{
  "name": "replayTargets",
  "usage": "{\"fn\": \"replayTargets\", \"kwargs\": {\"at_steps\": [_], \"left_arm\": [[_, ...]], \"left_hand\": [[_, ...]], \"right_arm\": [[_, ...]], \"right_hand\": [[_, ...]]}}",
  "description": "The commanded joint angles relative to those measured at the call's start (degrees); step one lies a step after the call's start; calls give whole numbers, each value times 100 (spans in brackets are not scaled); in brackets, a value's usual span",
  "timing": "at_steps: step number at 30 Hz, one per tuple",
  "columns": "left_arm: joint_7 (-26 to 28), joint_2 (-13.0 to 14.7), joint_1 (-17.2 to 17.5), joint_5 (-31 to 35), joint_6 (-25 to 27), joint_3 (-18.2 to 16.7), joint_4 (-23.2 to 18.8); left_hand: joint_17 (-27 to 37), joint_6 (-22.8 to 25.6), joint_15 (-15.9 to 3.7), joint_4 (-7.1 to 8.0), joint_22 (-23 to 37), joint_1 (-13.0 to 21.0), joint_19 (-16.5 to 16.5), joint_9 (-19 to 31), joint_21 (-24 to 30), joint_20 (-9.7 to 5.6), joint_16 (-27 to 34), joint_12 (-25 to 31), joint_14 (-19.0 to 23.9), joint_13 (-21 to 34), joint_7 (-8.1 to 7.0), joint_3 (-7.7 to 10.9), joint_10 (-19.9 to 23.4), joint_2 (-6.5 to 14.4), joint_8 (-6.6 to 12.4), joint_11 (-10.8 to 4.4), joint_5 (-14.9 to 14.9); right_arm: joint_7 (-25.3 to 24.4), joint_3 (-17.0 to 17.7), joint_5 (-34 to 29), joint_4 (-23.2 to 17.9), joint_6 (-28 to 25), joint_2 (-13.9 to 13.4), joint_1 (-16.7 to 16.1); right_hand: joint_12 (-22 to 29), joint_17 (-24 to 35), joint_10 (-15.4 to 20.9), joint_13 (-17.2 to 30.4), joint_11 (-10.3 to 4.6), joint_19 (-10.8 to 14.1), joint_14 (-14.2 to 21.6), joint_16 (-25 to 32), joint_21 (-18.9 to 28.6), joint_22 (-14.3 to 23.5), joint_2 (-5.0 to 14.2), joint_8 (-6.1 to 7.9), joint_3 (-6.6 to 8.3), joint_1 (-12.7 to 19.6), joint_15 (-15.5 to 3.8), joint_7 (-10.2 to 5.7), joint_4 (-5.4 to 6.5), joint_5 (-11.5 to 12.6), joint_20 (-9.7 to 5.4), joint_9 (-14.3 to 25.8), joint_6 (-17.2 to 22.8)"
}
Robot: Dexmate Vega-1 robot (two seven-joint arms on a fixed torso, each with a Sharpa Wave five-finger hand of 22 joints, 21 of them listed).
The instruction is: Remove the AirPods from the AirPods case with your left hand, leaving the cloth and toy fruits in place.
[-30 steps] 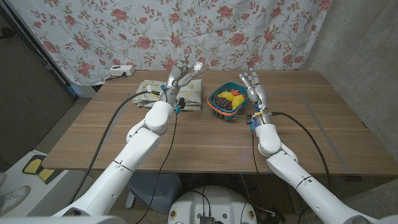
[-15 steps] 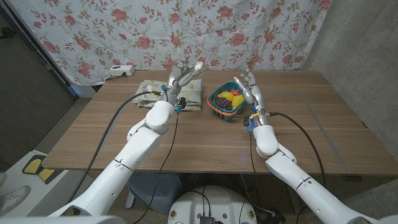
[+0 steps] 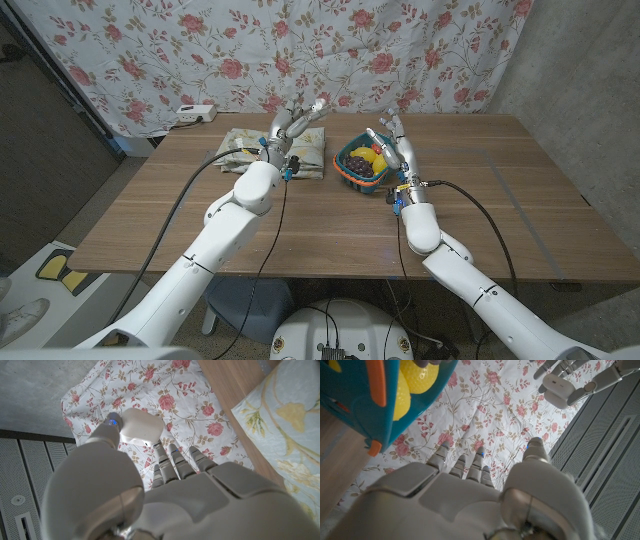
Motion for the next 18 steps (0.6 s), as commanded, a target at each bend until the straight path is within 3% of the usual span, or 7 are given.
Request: {"fn": "replayTargets", "kwargs": {"at_steps": [1, 18], "left_arm": [[55, 45, -73, -389, 127, 3, -35], [173, 85, -175, -658, 35, 95, 61]], "left_hand": [[13, -8, 26, -9, 17, 11, 1, -2, -7, 31, -15, 831, 2, 737, 9, -28, 392, 67, -12, -422, 48], [8, -7, 39, -14, 18, 7, -5, -3, -4, 43, -14, 826, -5, 741, 24, -54, 381, 80, -10, -422, 64]], "right_arm": [[-329, -182, -444, -194, -217, 1, -104], [-587, -434, -749, -225, -293, 70, -96]], "right_hand": [[3, 12, 66, 36, 55, 62, 59, 46, 22, 16, -18, 7, 60, 106, -356, 11, 2, 14, 38, 8, -58], [81, 15, 227, 134, 37, 125, 139, 73, 29, 17, -61, -4, 123, 229, -346, -1, 29, -10, 32, 12, -160]]}}
